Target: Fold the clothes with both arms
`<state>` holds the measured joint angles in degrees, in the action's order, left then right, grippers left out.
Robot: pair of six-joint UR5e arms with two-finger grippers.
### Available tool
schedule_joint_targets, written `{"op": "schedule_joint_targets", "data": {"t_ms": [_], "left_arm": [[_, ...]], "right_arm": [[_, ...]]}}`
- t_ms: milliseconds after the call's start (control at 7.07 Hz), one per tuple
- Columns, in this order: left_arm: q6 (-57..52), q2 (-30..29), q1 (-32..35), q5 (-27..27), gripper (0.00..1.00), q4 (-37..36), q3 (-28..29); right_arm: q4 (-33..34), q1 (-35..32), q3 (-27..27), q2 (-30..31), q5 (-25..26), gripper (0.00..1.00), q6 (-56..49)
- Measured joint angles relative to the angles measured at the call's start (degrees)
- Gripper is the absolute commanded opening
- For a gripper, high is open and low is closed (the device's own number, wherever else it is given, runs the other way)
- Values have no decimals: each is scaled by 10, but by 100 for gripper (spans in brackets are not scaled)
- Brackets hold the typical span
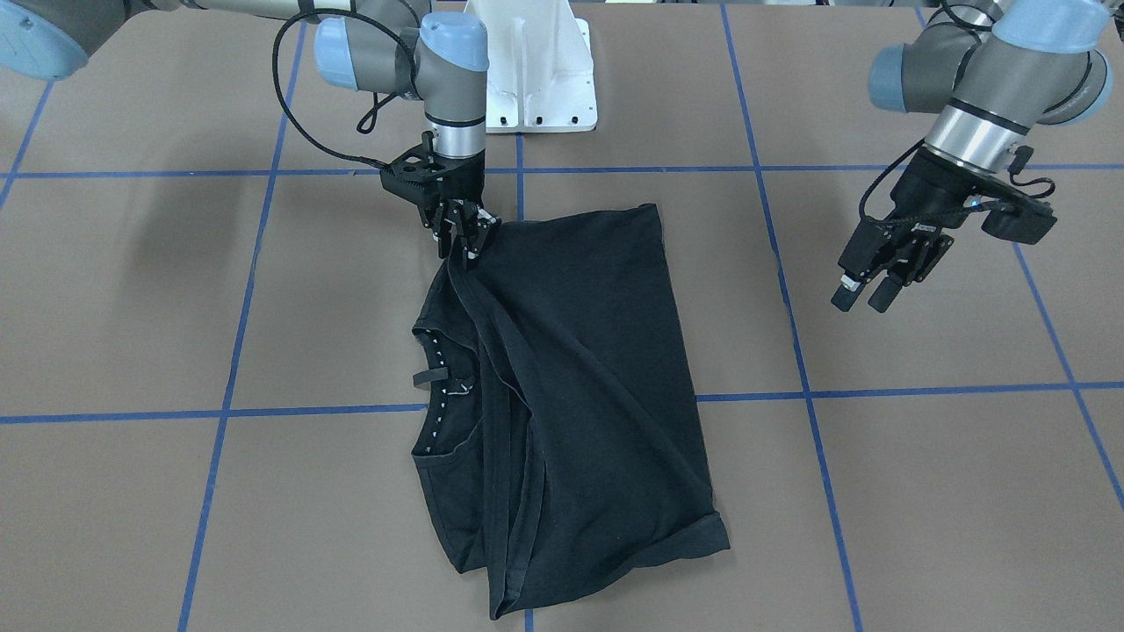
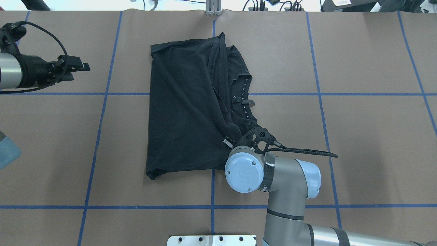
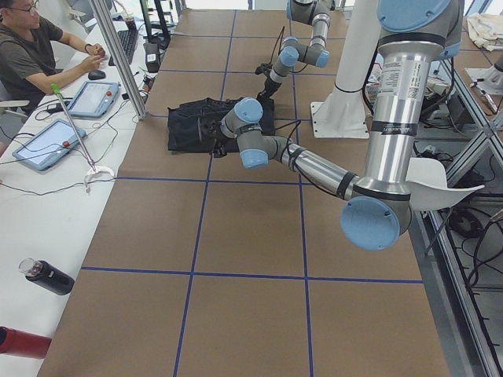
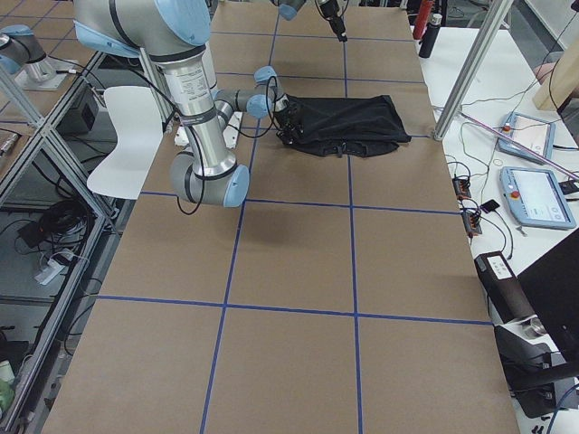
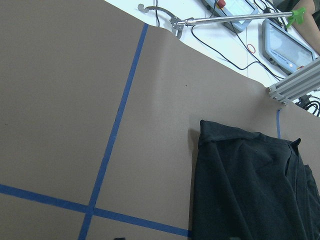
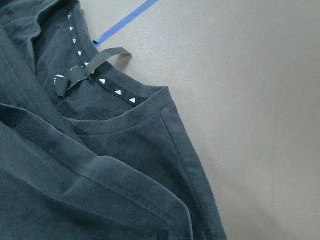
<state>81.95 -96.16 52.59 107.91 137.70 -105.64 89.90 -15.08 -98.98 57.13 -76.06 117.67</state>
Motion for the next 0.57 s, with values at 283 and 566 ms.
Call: {"op": "schedule_joint_targets", "data": {"t_ms": [283, 566], "left_arm": [[5, 0, 0, -1, 75, 0, 0], [6, 0, 0, -1, 75, 0, 0]], "right_arm": [[-1, 0, 6, -1, 0, 58, -1], [0, 0, 10, -1, 0, 51, -1]]}}
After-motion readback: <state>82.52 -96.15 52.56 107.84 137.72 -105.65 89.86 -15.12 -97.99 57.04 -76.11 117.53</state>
